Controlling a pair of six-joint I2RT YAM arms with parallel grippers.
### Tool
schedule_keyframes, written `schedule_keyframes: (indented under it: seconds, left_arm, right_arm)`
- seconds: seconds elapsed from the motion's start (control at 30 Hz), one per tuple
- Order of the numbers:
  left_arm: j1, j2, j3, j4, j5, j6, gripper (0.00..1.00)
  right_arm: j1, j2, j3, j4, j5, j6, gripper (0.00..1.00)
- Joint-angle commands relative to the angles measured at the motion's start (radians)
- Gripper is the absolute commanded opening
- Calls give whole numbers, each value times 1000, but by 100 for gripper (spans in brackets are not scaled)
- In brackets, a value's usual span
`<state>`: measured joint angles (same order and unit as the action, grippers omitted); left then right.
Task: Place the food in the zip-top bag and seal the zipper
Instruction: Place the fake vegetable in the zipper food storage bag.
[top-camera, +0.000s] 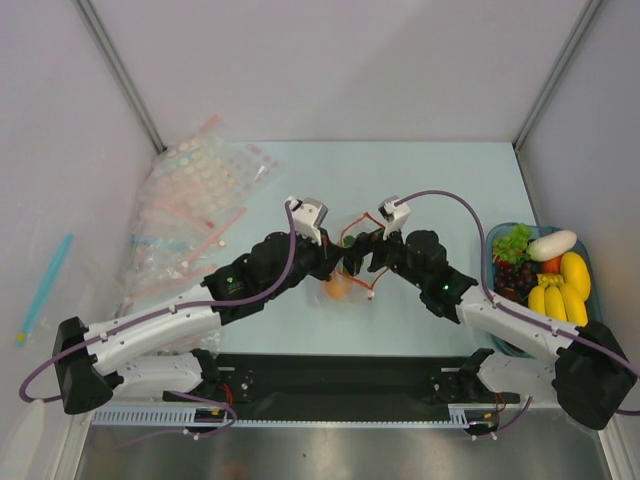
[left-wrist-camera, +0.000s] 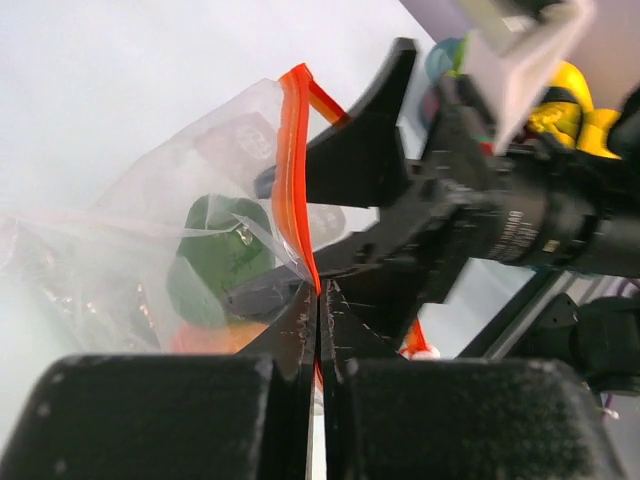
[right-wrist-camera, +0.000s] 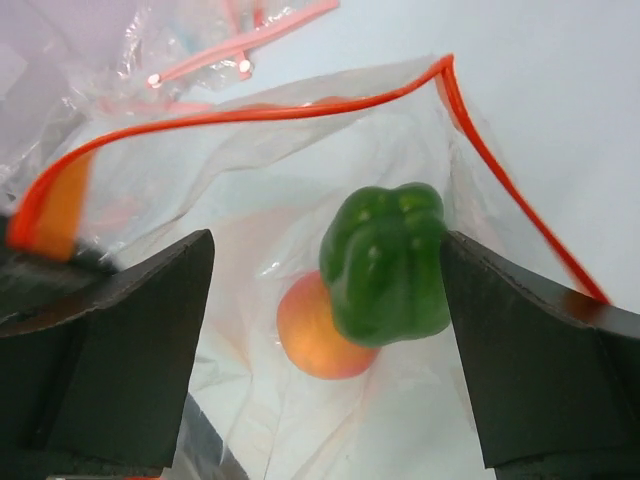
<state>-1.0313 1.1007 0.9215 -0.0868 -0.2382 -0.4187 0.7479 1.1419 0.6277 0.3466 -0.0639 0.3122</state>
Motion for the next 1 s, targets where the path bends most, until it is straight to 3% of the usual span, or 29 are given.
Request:
schedule_keyframes:
  seconds: [0.0,0.13,0.23,0.33,0.6,0.7,0.83,0.97]
  left_arm:
    - [22,-1,11,-5,-107,-31,0]
    - [53,11,-3,-7,-142,-46,0]
    - [77,4,-3,-25,-145,-66,0]
    - [80,-24,-27,-10,-170,-71,0]
    - [80,-84,-52,-4,-211,-66,1]
    - [80,-88,-52,-7,-214,-66,0]
    - [80,-91,-56,-5,-220,-65,0]
    - [80,-87,-52,-10,-225,-60,0]
  right_arm:
    - [8,-63,-2,29,-4,-21,97]
    - [7,-119,-13,3,38,-28,94]
    - [8,-156,-13,-33,64,-30,86]
    - [8,-179,-3,-87,163,-36,83]
    - [7,-127,44,-161,240,-42,82]
    - [7,-59,87,-213,245,-35,77]
    - [7,-18,115,-230,196,-38,53]
    - [7,-28,112,-233,200,-36,51]
